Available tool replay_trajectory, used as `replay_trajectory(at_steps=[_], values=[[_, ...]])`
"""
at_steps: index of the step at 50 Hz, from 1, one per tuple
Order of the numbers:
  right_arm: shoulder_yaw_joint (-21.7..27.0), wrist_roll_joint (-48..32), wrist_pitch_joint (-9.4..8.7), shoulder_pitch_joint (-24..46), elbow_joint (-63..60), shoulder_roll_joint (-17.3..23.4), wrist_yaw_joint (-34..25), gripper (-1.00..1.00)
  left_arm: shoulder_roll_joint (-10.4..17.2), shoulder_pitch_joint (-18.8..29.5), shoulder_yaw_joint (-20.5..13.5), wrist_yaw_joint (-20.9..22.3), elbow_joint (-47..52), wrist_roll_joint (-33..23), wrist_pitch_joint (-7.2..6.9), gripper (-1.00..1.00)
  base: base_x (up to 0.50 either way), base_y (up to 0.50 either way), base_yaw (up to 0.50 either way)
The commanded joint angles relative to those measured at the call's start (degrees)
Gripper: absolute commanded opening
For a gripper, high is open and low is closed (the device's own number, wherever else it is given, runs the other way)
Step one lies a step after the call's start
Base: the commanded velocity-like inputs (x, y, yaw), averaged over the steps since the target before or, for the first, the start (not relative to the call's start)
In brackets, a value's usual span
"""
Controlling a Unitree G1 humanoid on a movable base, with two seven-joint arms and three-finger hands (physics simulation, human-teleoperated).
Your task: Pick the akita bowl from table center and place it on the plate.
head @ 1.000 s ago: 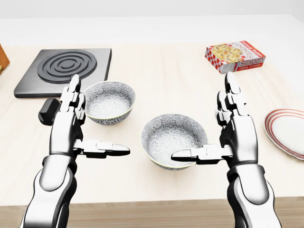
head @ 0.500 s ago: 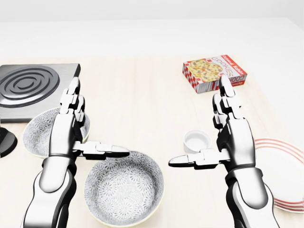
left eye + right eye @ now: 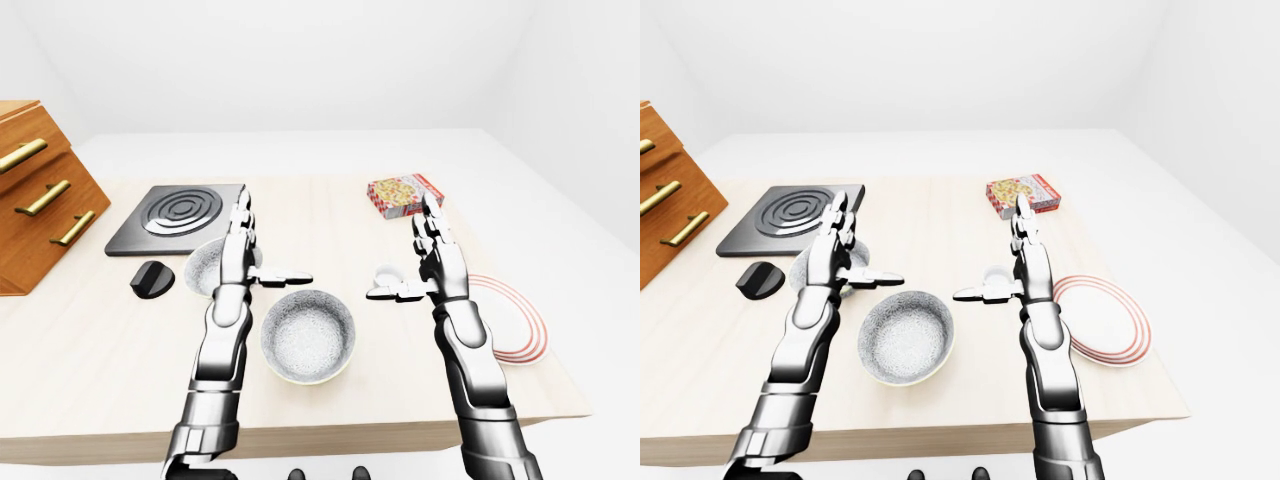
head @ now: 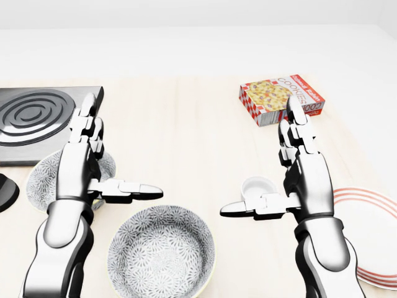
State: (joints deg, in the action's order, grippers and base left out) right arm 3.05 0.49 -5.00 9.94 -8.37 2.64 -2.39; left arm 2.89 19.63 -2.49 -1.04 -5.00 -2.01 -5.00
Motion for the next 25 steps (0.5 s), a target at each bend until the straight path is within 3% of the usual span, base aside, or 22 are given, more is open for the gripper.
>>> replay_trajectory(at_steps=[1, 5, 8, 13, 23, 25], values=[[0.0, -0.3, 0.00, 0.0, 0.4, 0.0, 0.0, 1.00, 2.8, 2.6, -2.0, -0.2, -1.5, -1.2, 0.00, 1.00, 0.00, 0.00, 0.00], [0.0, -0.3, 0.00, 0.1, 0.9, 0.0, 0.1, 1.00, 6.1, 5.1, -3.0, 0.3, -6.5, -5.4, 0.00, 1.00, 0.00, 0.00, 0.00], [-0.1, -0.4, 0.00, -0.1, 0.8, 0.0, 0.1, 1.00, 9.1, 7.6, -3.3, -0.4, -16.3, -11.2, 5.80, 1.00, 0.00, 0.00, 0.00], [-0.1, -0.6, 0.00, -0.5, 0.7, 0.0, -0.1, 1.00, 10.9, 7.5, -3.4, -0.3, -22.3, -16.5, 10.00, 1.00, 0.00, 0.00, 0.00], [-0.2, -0.8, 0.00, -0.7, 0.8, -0.2, -0.1, 1.00, 14.1, 7.2, -2.8, -6.0, -29.1, -31.3, 10.00, 1.00, 0.00, 0.00, 0.00], [-0.3, -0.8, 0.00, -0.5, 0.8, -0.2, -0.1, 1.00, 14.4, 7.5, -3.3, -6.4, -30.4, -31.8, 10.00, 1.00, 0.00, 0.00, 0.00]])
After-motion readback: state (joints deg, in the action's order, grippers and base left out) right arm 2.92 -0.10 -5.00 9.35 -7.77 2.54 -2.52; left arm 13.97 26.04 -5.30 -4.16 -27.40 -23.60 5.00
